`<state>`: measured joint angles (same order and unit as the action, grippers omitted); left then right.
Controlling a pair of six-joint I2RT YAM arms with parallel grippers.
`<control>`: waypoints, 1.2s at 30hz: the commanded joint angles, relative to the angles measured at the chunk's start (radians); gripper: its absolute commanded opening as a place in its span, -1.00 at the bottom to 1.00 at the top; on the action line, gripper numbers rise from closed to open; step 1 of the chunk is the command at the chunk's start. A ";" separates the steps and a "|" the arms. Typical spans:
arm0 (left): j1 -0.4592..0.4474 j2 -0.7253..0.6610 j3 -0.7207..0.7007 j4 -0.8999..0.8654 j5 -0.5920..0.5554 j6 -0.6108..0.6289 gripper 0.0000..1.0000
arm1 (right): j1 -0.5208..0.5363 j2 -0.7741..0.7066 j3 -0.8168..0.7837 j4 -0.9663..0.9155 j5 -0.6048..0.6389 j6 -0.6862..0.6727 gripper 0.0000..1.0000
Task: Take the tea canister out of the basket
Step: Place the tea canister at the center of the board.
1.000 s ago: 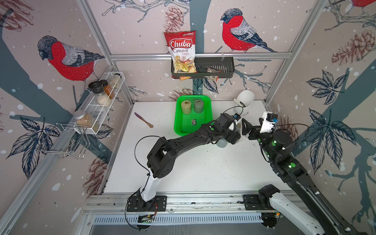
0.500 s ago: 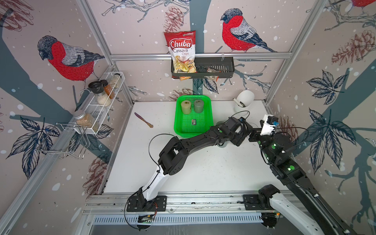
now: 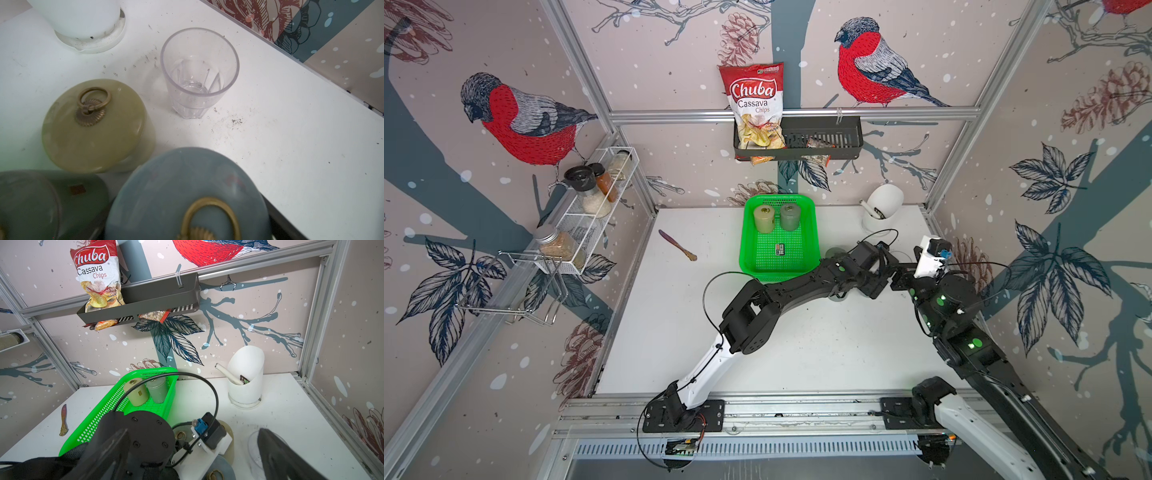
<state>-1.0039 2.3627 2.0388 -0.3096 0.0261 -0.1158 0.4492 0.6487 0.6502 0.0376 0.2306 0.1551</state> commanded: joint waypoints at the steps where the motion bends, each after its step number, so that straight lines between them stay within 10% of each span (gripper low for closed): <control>1: -0.004 0.011 0.038 0.027 -0.012 -0.001 -1.00 | -0.001 0.001 -0.005 0.050 0.000 0.000 0.99; 36: -0.004 0.100 0.124 -0.027 -0.050 0.021 -1.00 | -0.008 0.018 0.003 0.067 -0.029 -0.005 1.00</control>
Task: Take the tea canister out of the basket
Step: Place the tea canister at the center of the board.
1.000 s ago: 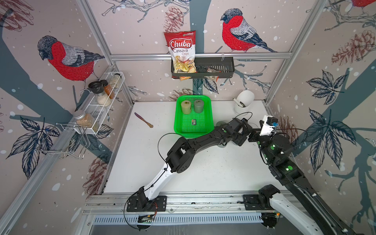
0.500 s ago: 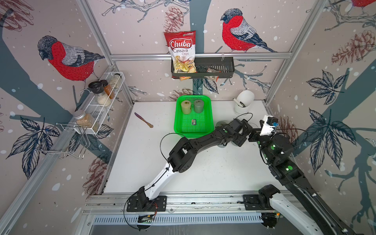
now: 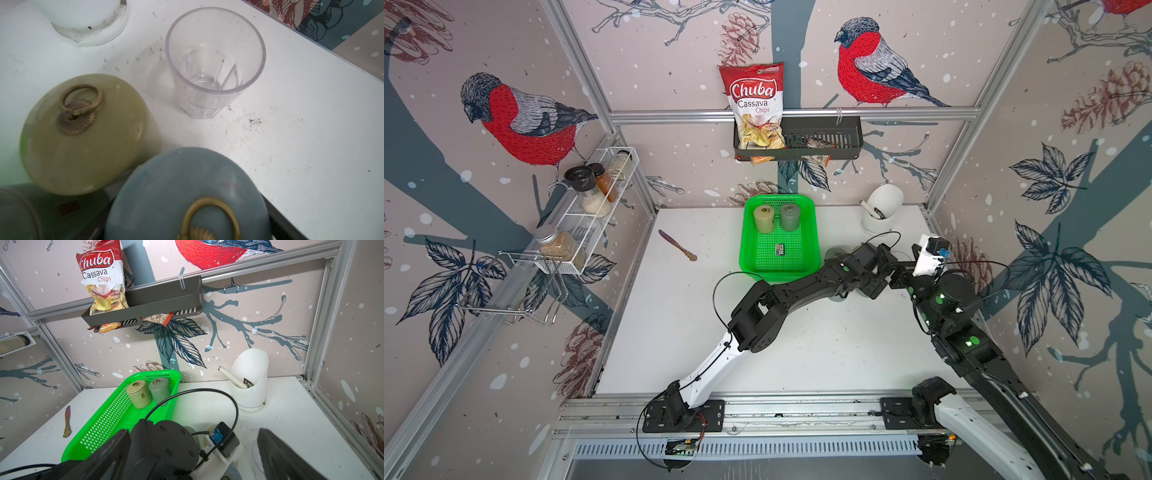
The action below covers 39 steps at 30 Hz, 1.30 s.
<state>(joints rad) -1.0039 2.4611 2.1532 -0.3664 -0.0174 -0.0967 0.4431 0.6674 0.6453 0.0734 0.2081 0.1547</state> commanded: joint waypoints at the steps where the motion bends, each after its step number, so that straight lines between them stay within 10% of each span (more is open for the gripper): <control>1: -0.004 0.004 0.011 0.028 -0.007 0.003 -1.00 | -0.002 -0.002 0.008 0.031 -0.007 -0.004 0.99; 20: -0.004 0.038 0.053 -0.011 -0.032 0.015 -0.98 | -0.001 -0.003 0.005 0.026 -0.013 -0.001 0.99; 39: -0.004 0.046 0.053 -0.023 -0.039 0.027 -0.11 | -0.002 0.000 0.005 0.027 -0.013 -0.001 0.99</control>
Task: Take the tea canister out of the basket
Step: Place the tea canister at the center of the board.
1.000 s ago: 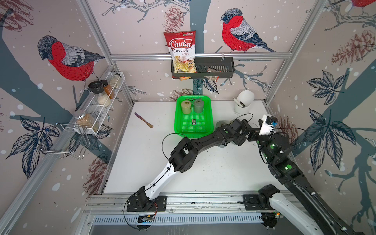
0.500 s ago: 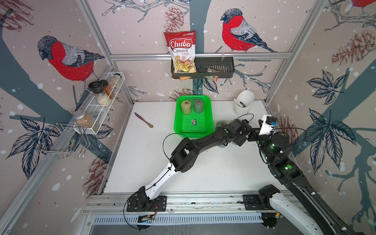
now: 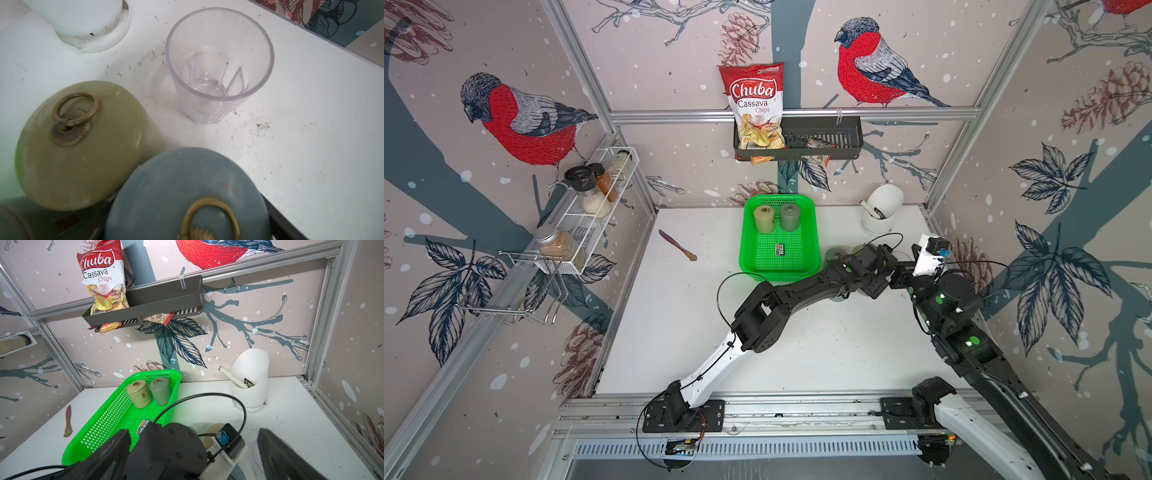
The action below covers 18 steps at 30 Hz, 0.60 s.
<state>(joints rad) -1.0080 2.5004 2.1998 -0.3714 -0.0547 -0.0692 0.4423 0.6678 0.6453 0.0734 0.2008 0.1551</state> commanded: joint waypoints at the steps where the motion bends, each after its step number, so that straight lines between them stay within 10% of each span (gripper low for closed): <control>1: 0.000 0.006 0.006 -0.017 -0.002 0.000 -0.06 | -0.002 0.000 0.005 0.028 -0.006 -0.001 0.99; 18: -0.001 0.003 0.007 -0.020 0.000 0.003 0.49 | -0.003 -0.003 0.010 0.027 -0.006 -0.004 0.99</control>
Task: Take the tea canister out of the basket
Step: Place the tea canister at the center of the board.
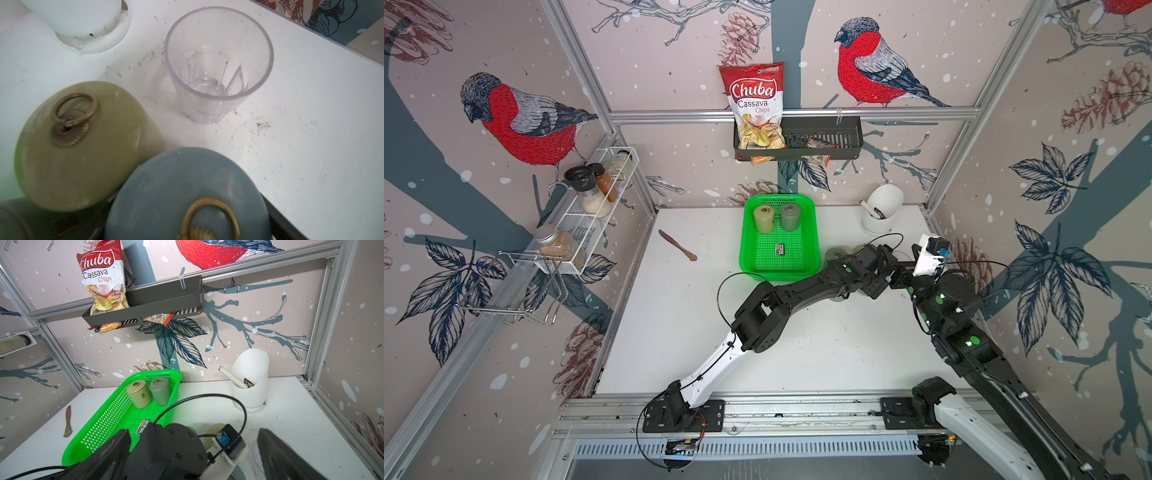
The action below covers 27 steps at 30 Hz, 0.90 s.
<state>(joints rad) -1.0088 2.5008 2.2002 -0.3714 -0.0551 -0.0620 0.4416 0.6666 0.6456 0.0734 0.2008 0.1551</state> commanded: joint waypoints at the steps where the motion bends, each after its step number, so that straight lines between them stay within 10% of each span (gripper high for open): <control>1: 0.001 0.003 0.006 -0.021 0.000 -0.004 0.52 | -0.001 -0.001 0.009 0.025 -0.006 -0.005 0.99; 12: -0.001 -0.026 0.005 -0.027 -0.008 -0.007 0.92 | -0.003 -0.024 0.009 0.038 0.000 -0.002 0.99; 27: 0.001 -0.174 -0.008 0.033 -0.064 0.037 0.93 | -0.014 -0.065 0.000 0.052 -0.007 0.009 1.00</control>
<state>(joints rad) -1.0092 2.3768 2.1826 -0.3576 -0.0822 -0.0509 0.4286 0.6094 0.6456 0.0776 0.1997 0.1585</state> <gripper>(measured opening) 0.964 0.997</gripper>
